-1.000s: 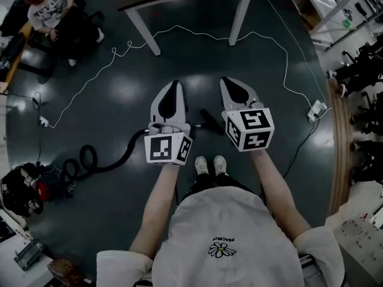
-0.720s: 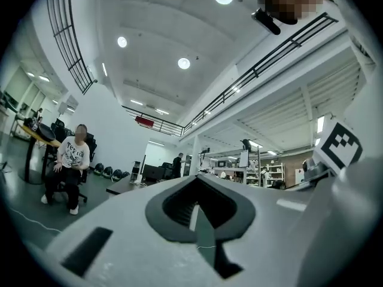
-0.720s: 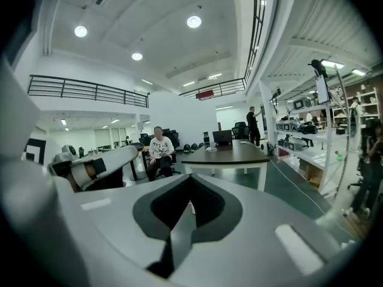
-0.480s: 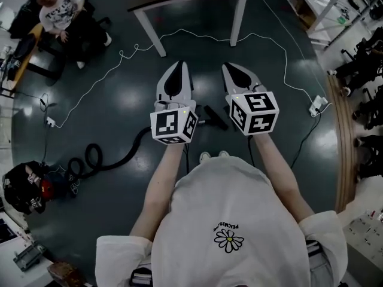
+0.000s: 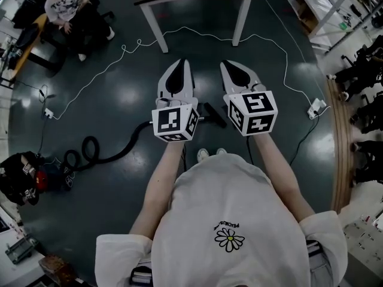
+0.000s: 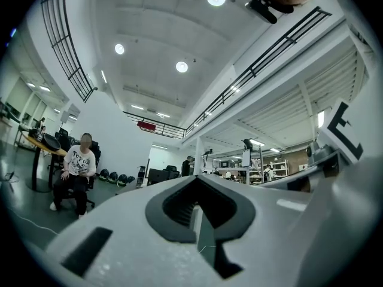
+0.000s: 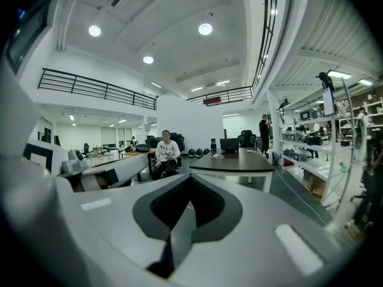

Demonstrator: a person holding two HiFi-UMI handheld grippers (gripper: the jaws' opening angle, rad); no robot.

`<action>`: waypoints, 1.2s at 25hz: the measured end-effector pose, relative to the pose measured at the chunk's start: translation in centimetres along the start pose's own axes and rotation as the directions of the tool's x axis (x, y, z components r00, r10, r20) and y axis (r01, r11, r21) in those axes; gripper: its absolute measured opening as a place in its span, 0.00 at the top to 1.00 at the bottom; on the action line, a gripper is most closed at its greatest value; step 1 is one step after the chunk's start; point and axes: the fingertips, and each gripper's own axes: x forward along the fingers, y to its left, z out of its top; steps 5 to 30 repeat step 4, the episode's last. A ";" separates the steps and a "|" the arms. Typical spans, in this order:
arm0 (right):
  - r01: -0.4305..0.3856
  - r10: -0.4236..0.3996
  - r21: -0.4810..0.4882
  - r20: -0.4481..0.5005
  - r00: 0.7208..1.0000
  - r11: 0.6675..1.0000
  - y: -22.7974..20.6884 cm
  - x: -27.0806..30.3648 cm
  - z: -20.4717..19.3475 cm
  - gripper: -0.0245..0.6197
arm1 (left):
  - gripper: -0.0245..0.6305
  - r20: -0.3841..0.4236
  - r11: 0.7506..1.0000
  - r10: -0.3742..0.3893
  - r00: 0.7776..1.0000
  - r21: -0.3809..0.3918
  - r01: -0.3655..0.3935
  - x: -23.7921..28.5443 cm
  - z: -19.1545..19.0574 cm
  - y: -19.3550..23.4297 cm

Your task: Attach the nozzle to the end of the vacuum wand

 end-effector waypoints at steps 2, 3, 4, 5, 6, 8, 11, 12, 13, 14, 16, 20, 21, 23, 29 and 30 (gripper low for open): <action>0.000 0.000 -0.002 -0.004 1.000 1.000 0.4 0.2 0.3 0.95 | 0.96 0.009 1.000 0.012 1.000 -0.008 -0.012 -0.2 0.4 0.8; -0.001 0.001 -0.004 -0.006 1.000 1.000 0.6 0.2 0.5 0.95 | 0.96 0.017 1.000 0.021 1.000 -0.012 -0.021 -0.2 0.6 1.2; -0.002 0.002 -0.006 -0.008 1.000 1.000 0.8 0.3 0.6 0.95 | 0.96 0.026 0.999 0.031 0.999 -0.017 -0.030 -0.3 0.9 1.6; -0.002 0.002 -0.006 -0.008 1.000 1.000 0.8 0.3 0.6 0.95 | 0.96 0.026 0.999 0.031 0.999 -0.017 -0.030 -0.3 0.9 1.6; -0.002 0.002 -0.006 -0.008 1.000 1.000 0.8 0.3 0.6 0.95 | 0.96 0.026 0.999 0.031 0.999 -0.017 -0.030 -0.3 0.9 1.6; -0.002 0.002 -0.006 -0.008 1.000 1.000 0.8 0.3 0.6 0.95 | 0.96 0.026 0.999 0.031 0.999 -0.017 -0.030 -0.3 0.9 1.6; -0.002 0.002 -0.006 -0.008 1.000 1.000 0.8 0.3 0.6 0.95 | 0.96 0.026 0.999 0.031 0.999 -0.017 -0.030 -0.3 0.9 1.6; -0.002 0.002 -0.006 -0.008 1.000 1.000 0.8 0.3 0.6 0.95 | 0.96 0.026 0.999 0.031 0.999 -0.017 -0.030 -0.3 0.9 1.6; -0.002 0.002 -0.006 -0.008 1.000 1.000 0.8 0.3 0.6 0.95 | 0.96 0.026 0.999 0.031 0.999 -0.017 -0.030 -0.3 0.9 1.6; -0.002 0.002 -0.006 -0.008 1.000 1.000 0.8 0.3 0.6 0.95 | 0.96 0.026 0.999 0.031 0.999 -0.017 -0.030 -0.3 0.9 1.6; -0.002 0.002 -0.006 -0.008 1.000 1.000 0.8 0.3 0.6 0.95 | 0.96 0.026 0.999 0.031 0.999 -0.017 -0.030 -0.3 0.9 1.6; -0.002 0.002 -0.006 -0.008 1.000 1.000 0.8 0.3 0.6 0.95 | 0.96 0.026 0.999 0.031 0.999 -0.017 -0.030 -0.3 0.9 1.6; -0.002 0.002 -0.006 -0.008 1.000 1.000 0.8 0.3 0.6 0.95 | 0.96 0.026 0.999 0.031 0.999 -0.017 -0.030 -0.3 0.9 1.6; -0.002 0.002 -0.006 -0.008 1.000 1.000 0.8 0.3 0.6 0.95 | 0.96 0.026 0.999 0.031 0.999 -0.017 -0.030 -0.3 0.9 1.6; -0.002 0.002 -0.006 -0.008 1.000 1.000 0.8 0.3 0.6 0.95 | 0.96 0.026 0.999 0.031 0.999 -0.017 -0.030 -0.3 0.9 1.6; -0.002 0.002 -0.006 -0.008 1.000 1.000 0.8 0.3 0.6 0.95 | 0.96 0.026 0.999 0.031 0.999 -0.017 -0.030 -0.3 0.9 1.6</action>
